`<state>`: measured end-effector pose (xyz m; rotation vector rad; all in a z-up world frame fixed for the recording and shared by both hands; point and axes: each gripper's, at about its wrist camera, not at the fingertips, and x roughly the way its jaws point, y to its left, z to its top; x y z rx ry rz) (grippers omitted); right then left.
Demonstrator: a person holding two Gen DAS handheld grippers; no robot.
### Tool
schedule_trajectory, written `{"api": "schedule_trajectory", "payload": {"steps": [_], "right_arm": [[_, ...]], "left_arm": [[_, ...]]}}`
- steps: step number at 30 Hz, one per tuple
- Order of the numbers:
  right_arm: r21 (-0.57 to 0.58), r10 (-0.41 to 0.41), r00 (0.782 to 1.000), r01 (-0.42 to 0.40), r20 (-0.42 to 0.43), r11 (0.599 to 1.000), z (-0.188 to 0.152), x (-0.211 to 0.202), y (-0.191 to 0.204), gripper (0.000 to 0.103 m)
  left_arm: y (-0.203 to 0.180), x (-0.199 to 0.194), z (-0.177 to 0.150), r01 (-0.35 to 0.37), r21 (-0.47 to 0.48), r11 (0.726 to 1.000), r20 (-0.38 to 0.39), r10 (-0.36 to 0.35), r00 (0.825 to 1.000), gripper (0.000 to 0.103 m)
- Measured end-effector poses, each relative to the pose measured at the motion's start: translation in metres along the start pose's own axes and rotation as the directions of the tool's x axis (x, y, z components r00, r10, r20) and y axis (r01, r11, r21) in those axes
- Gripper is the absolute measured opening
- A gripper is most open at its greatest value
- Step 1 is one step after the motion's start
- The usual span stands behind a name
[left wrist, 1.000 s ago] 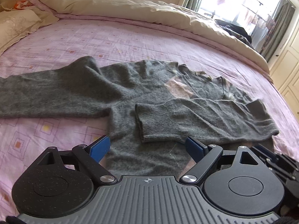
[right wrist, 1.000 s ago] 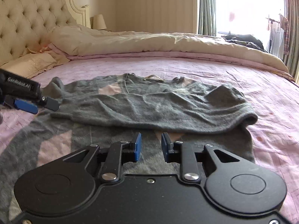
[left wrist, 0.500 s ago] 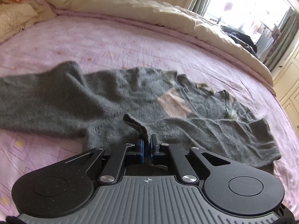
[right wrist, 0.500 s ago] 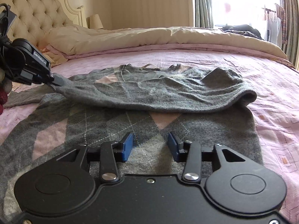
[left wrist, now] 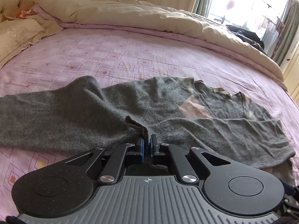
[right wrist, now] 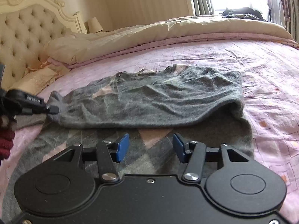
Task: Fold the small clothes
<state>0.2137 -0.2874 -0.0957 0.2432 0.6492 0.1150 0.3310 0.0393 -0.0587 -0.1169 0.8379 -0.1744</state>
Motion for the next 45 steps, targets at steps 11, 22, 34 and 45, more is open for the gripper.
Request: {"api": "schedule_trajectory", "payload": {"steps": [11, 22, 34, 45], "right_arm": [[0.187, -0.279, 0.96, 0.273, 0.006, 0.943, 0.011, -0.018, -0.092, 0.064], [0.12, -0.327, 0.944, 0.32, 0.046, 0.94, 0.047, 0.011, -0.079, 0.065], [0.098, -0.418, 0.905, 0.41, 0.076, 0.907, 0.036, -0.014, -0.074, 0.07], [-0.043, -0.131, 0.987, 0.136, 0.088, 0.99, -0.011, -0.048, 0.04, 0.08]], "left_arm": [[0.007, 0.017, -0.004, -0.028, 0.022, 0.999, -0.033, 0.029, 0.999, 0.007], [0.005, 0.011, -0.015, -0.025, 0.081, 0.996, -0.011, 0.026, 1.0, 0.032], [-0.009, 0.008, -0.036, 0.013, 0.203, 0.979, 0.033, -0.02, 0.999, 0.072], [0.035, -0.04, -0.07, -0.035, 0.109, 0.993, 0.047, 0.03, 0.998, 0.072]]}}
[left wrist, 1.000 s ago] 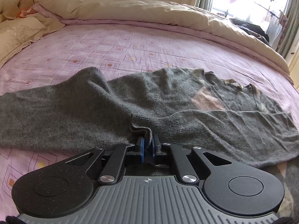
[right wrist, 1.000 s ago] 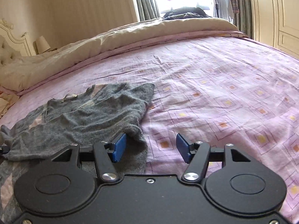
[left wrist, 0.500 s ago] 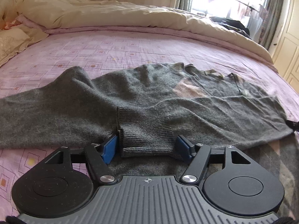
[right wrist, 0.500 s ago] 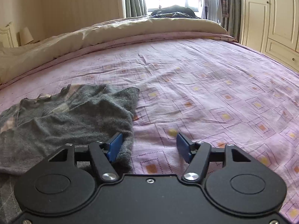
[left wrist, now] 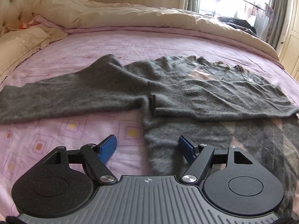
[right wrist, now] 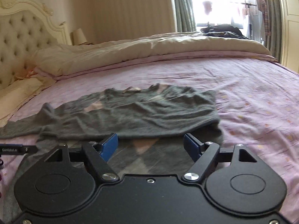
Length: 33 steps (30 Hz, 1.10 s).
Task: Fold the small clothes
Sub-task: 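Move the left gripper to the other sleeve cuff, grasp and lift it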
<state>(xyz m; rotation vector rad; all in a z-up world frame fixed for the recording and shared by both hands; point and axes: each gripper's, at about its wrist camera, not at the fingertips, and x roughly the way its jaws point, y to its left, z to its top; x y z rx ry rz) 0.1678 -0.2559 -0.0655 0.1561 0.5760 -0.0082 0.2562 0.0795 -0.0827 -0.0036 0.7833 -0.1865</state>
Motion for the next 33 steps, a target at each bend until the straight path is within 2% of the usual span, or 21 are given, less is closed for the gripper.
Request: {"api": "schedule_trajectory", "payload": {"steps": [5, 10, 15, 18, 21, 28, 31, 33], "right_arm": [[-0.055, 0.089, 0.994, -0.092, -0.059, 0.994, -0.031, 0.008, 0.05, 0.08], [-0.124, 0.099, 0.994, -0.104, -0.045, 0.987, -0.044, 0.016, 0.081, 0.08], [-0.129, 0.075, 0.995, -0.082, -0.06, 0.988, -0.059, 0.029, 0.086, 0.081], [-0.123, 0.09, 0.994, -0.097, -0.063, 0.988, -0.058, 0.029, 0.085, 0.087], [-0.112, 0.103, 0.993, -0.109, -0.065, 0.988, -0.059, 0.03, 0.083, 0.089], [-0.13, 0.103, 0.992, -0.112, -0.076, 0.985, -0.061, 0.034, 0.087, 0.095], [-0.124, 0.104, 0.992, -0.112, -0.072, 0.986, -0.062, 0.034, 0.086, 0.095], [-0.129, 0.1, 0.992, -0.109, -0.071, 0.986, -0.062, 0.034, 0.086, 0.095]], "left_arm": [[0.054, -0.021, -0.007, -0.035, -0.142, 0.989, 0.016, 0.037, 0.999, 0.072], [0.12, -0.033, -0.002, -0.112, -0.256, 0.96, 0.031, 0.124, 0.992, 0.072], [0.182, -0.036, 0.009, -0.189, -0.339, 0.922, 0.044, 0.216, 0.975, 0.072], [0.215, -0.031, 0.015, -0.223, -0.385, 0.895, 0.037, 0.256, 0.966, 0.072], [0.241, -0.025, 0.019, -0.248, -0.424, 0.871, 0.031, 0.288, 0.957, 0.072], [0.292, -0.011, 0.025, -0.274, -0.546, 0.792, 0.023, 0.341, 0.94, 0.072], [0.302, -0.005, 0.026, -0.28, -0.556, 0.782, 0.026, 0.353, 0.935, 0.072], [0.302, 0.0, 0.029, -0.305, -0.526, 0.794, 0.026, 0.374, 0.927, 0.072]]}}
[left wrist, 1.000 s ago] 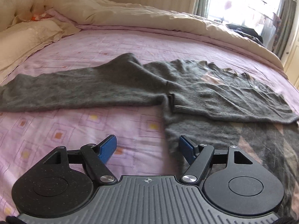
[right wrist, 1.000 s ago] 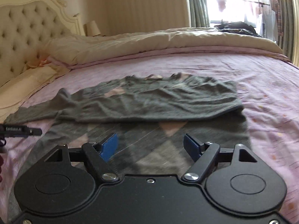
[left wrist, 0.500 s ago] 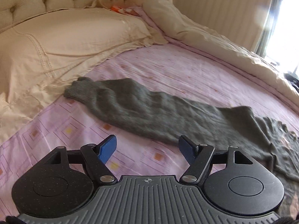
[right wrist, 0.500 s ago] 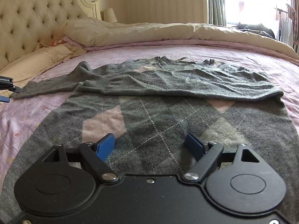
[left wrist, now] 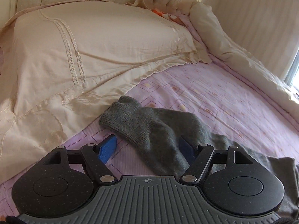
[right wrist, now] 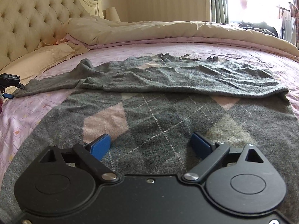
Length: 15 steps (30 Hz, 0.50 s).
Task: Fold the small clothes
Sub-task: 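Move the left gripper to the other sleeve cuff, grasp and lift it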
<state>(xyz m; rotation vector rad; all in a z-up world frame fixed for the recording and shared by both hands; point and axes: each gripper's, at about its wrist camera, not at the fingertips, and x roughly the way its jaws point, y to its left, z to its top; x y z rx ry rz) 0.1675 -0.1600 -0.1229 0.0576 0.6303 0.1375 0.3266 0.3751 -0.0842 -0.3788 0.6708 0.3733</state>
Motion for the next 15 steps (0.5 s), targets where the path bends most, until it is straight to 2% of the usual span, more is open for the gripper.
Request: {"api": "schedule_trajectory", "payload": {"steps": [4, 6, 7, 10, 13, 15], "right_arm": [[-0.009, -0.008, 1.0, 0.008, -0.001, 1.0, 0.0, 0.001, 0.001, 0.095], [-0.009, -0.008, 1.0, 0.008, -0.001, 1.0, 0.0, 0.001, 0.001, 0.095], [-0.008, -0.008, 1.0, 0.008, -0.001, 1.0, 0.0, 0.001, 0.001, 0.095], [-0.007, -0.007, 1.0, 0.007, -0.001, 1.0, 0.0, 0.001, 0.001, 0.095], [-0.005, -0.005, 1.0, 0.005, 0.0, 1.0, 0.0, 0.001, 0.001, 0.095], [-0.002, -0.002, 1.0, 0.002, 0.001, 1.0, 0.001, 0.002, 0.0, 0.095]], "left_arm": [[-0.005, 0.007, 0.0, -0.025, 0.052, 0.998, 0.012, 0.025, 1.0, 0.071], [-0.005, 0.006, -0.001, -0.023, 0.052, 0.998, 0.029, 0.022, 0.999, 0.041], [-0.004, 0.005, 0.001, -0.029, 0.053, 0.998, 0.036, 0.027, 0.999, 0.006], [-0.003, -0.005, 0.007, 0.011, 0.01, 1.0, 0.046, -0.011, 0.999, 0.007], [-0.016, -0.031, 0.015, 0.035, 0.025, 0.999, 0.092, -0.037, 0.995, 0.007], [-0.03, -0.056, 0.023, 0.081, 0.052, 0.995, 0.133, -0.087, 0.987, 0.007]]}}
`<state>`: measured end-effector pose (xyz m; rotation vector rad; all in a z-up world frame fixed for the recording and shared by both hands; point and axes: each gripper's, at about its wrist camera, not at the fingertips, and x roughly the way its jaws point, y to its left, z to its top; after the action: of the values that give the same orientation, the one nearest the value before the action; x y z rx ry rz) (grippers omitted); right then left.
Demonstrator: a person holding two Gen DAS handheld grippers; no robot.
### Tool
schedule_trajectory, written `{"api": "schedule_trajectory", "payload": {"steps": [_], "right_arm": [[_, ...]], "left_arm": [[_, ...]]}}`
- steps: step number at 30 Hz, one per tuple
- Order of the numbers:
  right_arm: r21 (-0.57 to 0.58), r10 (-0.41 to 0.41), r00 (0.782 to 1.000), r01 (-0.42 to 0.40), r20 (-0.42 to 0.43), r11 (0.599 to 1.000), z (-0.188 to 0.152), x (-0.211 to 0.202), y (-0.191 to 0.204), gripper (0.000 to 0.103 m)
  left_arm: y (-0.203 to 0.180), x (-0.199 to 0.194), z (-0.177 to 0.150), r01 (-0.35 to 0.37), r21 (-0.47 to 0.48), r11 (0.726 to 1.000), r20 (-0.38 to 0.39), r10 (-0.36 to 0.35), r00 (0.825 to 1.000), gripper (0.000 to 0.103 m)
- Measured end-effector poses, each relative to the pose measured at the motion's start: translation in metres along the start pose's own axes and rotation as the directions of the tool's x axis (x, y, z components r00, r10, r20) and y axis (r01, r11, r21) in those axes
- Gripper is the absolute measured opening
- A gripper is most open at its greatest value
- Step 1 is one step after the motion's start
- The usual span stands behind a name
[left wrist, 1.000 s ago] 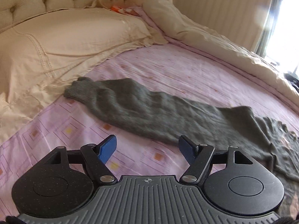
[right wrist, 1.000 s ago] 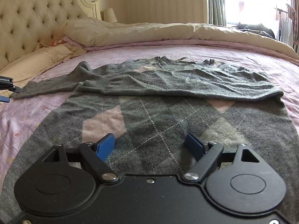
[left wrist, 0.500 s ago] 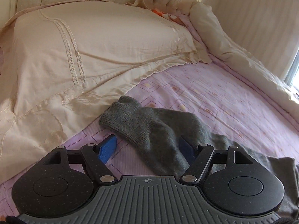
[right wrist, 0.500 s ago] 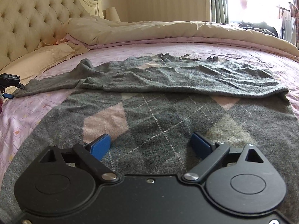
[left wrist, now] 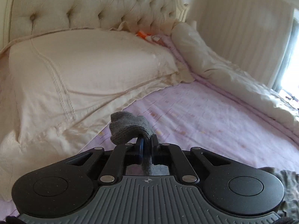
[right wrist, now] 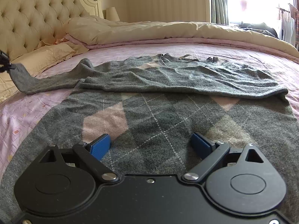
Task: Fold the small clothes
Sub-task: 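Move the left gripper to the other sleeve cuff, grasp and lift it, then lay the sleeve across the sweater body and open the left gripper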
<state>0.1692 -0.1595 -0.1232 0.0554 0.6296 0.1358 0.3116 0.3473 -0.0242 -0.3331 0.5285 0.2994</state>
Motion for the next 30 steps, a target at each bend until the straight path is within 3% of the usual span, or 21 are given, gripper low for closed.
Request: {"api": "schedule_trajectory", "payload": {"steps": [4, 7, 10, 16, 19, 25, 27, 28, 30], "right_arm": [[0.009, 0.006, 1.0, -0.006, 0.003, 1.0, 0.0, -0.001, -0.002, 0.095], [0.018, 0.011, 1.0, -0.012, 0.007, 1.0, 0.0, -0.002, -0.003, 0.095], [0.027, 0.018, 1.0, -0.018, 0.01, 0.999, 0.0, -0.003, -0.005, 0.095], [0.037, 0.025, 1.0, -0.025, 0.012, 0.999, 0.0, -0.003, -0.005, 0.095], [0.04, 0.027, 1.0, -0.027, 0.013, 0.999, 0.0, -0.004, -0.006, 0.095], [0.049, 0.032, 0.999, -0.032, 0.016, 0.998, 0.001, -0.005, -0.007, 0.095], [0.054, 0.035, 0.999, -0.036, 0.018, 0.998, 0.001, -0.005, -0.007, 0.095], [0.056, 0.037, 0.999, -0.038, 0.018, 0.998, 0.001, -0.005, -0.008, 0.095], [0.059, 0.038, 0.999, -0.039, 0.019, 0.997, 0.001, -0.005, -0.008, 0.095]], "left_arm": [[-0.05, -0.045, 0.023, 0.109, 0.086, 0.99, 0.061, -0.114, 0.992, 0.007], [-0.102, -0.075, 0.032, 0.218, 0.153, 0.964, 0.074, -0.231, 0.97, 0.007], [-0.161, -0.1, 0.03, 0.327, 0.22, 0.919, 0.071, -0.35, 0.934, 0.007], [-0.272, -0.119, -0.008, 0.529, 0.275, 0.802, -0.019, -0.546, 0.838, 0.007], [-0.323, -0.111, -0.046, 0.587, 0.288, 0.756, -0.096, -0.588, 0.803, 0.007], [-0.388, -0.075, -0.113, 0.626, 0.302, 0.719, -0.238, -0.579, 0.78, 0.008], [-0.397, -0.068, -0.129, 0.647, 0.307, 0.698, -0.285, -0.581, 0.762, 0.008], [-0.4, -0.065, -0.134, 0.653, 0.316, 0.688, -0.307, -0.577, 0.757, 0.01], [-0.402, -0.067, -0.14, 0.668, 0.333, 0.665, -0.328, -0.583, 0.743, 0.022]]}}
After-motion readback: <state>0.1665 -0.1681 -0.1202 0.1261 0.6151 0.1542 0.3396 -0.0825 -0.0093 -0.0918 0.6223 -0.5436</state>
